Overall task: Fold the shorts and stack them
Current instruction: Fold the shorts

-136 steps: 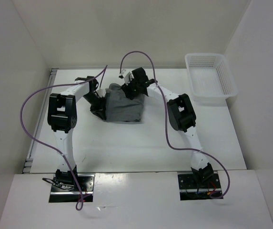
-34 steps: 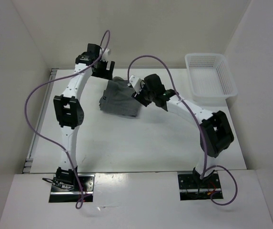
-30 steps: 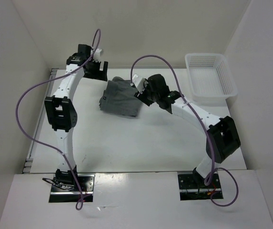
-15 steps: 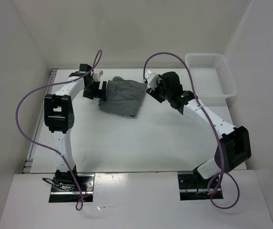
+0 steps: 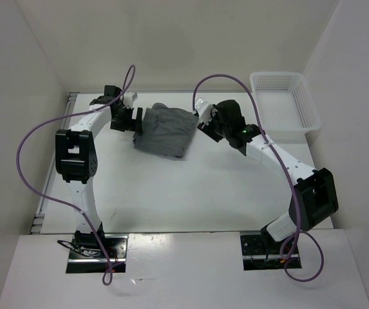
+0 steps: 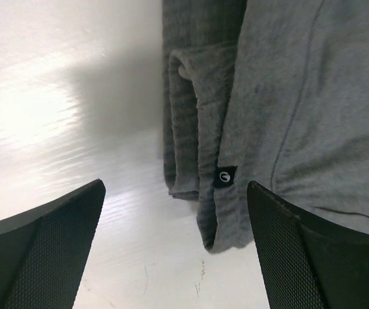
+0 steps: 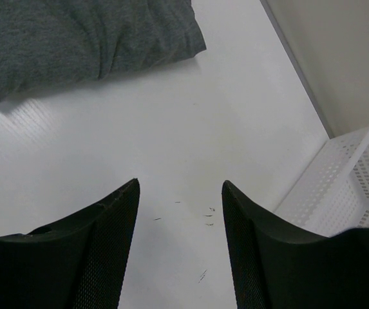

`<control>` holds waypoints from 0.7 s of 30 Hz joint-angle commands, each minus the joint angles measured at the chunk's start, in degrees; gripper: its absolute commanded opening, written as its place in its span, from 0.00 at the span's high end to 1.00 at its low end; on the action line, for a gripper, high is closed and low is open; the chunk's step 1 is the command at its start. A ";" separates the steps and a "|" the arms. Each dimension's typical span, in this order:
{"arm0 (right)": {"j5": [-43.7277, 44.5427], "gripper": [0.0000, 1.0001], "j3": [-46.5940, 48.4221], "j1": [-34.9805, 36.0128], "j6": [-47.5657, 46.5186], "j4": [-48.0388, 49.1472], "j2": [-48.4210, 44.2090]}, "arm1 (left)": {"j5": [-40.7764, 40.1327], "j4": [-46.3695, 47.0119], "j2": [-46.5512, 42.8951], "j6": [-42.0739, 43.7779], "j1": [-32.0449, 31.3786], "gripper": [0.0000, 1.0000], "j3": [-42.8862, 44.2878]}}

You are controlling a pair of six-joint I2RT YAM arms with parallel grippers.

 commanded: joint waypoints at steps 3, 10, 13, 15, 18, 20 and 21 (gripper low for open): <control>-0.77 0.40 -1.14 0.21 -0.38 2.98 1.10 | 0.39 2.93 -4.89 0.25 2.09 0.03 0.75; -1.29 0.40 -1.14 0.21 -0.38 2.98 2.25 | -4.26 1.71 3.02 0.25 3.93 0.03 3.03; -1.29 0.39 -1.14 0.21 -0.38 3.51 2.86 | -4.79 0.47 6.98 0.25 3.93 0.03 4.87; -0.60 0.39 -1.14 0.21 -0.38 4.03 2.86 | -4.79 0.47 7.60 0.25 3.93 0.03 4.88; 0.19 0.39 -1.14 0.21 -0.99 4.03 2.86 | -2.78 2.83 5.15 0.25 1.65 0.04 -0.55; 1.95 0.39 -2.71 0.21 -1.70 4.56 2.25 | -2.77 5.46 2.51 0.25 -1.06 0.04 -7.40; 2.48 0.39 -2.72 0.21 -1.70 4.56 1.72 | -2.77 6.26 1.72 0.25 -1.77 0.04 -9.34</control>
